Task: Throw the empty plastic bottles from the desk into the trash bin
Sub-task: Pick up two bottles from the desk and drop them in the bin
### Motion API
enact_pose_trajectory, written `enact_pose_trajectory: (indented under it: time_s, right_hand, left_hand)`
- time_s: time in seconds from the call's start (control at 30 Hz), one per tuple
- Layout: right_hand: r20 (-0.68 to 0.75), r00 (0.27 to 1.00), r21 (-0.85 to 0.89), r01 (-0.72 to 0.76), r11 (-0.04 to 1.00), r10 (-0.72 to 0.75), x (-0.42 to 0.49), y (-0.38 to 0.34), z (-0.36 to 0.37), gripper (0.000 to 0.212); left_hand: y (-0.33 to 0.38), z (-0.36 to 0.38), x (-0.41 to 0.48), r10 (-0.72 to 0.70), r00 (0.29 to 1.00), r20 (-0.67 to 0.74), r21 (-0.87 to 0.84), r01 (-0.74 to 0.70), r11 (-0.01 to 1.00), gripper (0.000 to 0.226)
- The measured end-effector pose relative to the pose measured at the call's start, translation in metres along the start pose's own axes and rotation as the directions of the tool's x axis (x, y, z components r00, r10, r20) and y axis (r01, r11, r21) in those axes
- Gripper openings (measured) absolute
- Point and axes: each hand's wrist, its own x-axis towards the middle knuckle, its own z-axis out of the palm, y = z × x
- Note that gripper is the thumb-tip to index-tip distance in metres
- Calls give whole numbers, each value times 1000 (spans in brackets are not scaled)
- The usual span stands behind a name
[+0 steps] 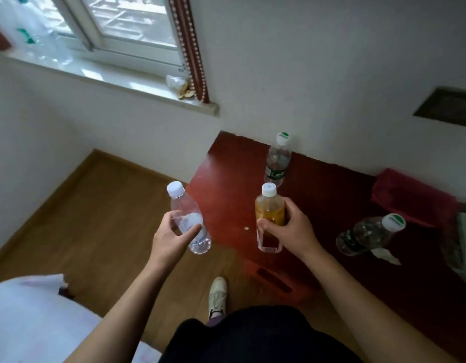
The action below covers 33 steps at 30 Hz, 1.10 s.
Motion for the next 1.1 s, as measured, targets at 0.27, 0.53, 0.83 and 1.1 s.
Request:
enact_pose_trajectory:
  time_s: [0.27,0.53,0.83,1.1]
  right_hand:
    - [469,874,-140,214,967,-126,-18,-40,99,52]
    - [685,728,-244,271,931,-32,-43,-56,214,54]
    - [688,718,-389,239,890,108,-45,-54,308,60]
    - [626,770,-490,264,831,125,1,-78,357,46]
  left_hand:
    - [-110,-91,-134,-341,852,-398,-111,324,939,54]
    - [-218,-136,-258,-714,507,-484,-414,585,697,56]
    - [-297,-173,-268,-843,390,-370,-476,700,532,61]
    - [-291,-246,-185,-783,469,-410,-428,659,619,60]
